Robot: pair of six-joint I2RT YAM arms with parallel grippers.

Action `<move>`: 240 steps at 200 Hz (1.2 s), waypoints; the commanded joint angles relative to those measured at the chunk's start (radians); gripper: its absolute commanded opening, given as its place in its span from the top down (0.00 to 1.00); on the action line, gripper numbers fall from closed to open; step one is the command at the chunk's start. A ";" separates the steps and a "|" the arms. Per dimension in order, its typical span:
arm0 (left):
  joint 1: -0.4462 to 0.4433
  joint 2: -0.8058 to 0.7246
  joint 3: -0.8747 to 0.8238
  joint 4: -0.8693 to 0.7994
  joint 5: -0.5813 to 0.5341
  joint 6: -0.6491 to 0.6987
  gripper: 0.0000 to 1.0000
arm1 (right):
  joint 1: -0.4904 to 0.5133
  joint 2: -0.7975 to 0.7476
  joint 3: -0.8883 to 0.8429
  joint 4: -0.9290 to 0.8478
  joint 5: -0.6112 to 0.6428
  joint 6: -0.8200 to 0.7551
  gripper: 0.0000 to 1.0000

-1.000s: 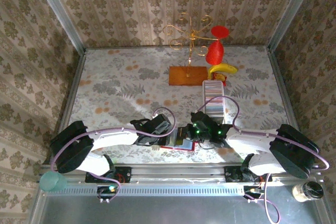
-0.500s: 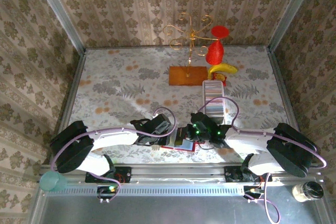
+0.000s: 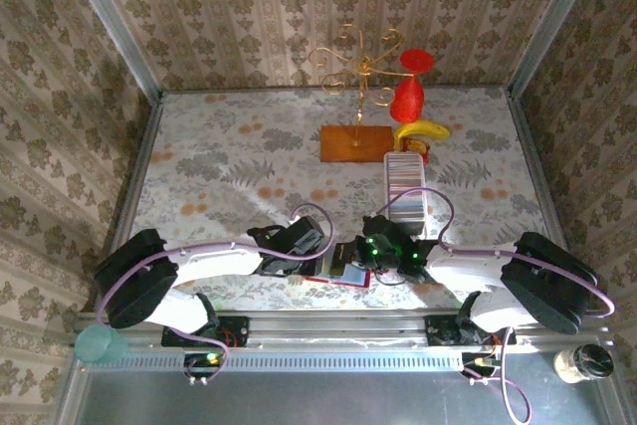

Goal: Put the credit cards into the card holder

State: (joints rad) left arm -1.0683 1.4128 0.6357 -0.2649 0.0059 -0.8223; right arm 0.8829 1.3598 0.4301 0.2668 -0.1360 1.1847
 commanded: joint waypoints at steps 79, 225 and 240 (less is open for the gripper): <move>-0.018 0.009 -0.014 -0.014 0.001 -0.009 0.68 | 0.022 0.055 0.025 -0.063 -0.014 0.012 0.95; -0.019 0.006 -0.013 -0.010 -0.001 -0.009 0.69 | 0.035 0.004 0.048 -0.180 0.044 0.008 0.95; -0.020 0.008 -0.014 -0.010 -0.001 -0.011 0.69 | 0.037 0.014 0.046 -0.154 0.036 0.012 0.95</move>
State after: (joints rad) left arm -1.0740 1.4124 0.6353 -0.2604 0.0013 -0.8227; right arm 0.9081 1.3567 0.4763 0.1390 -0.1127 1.1896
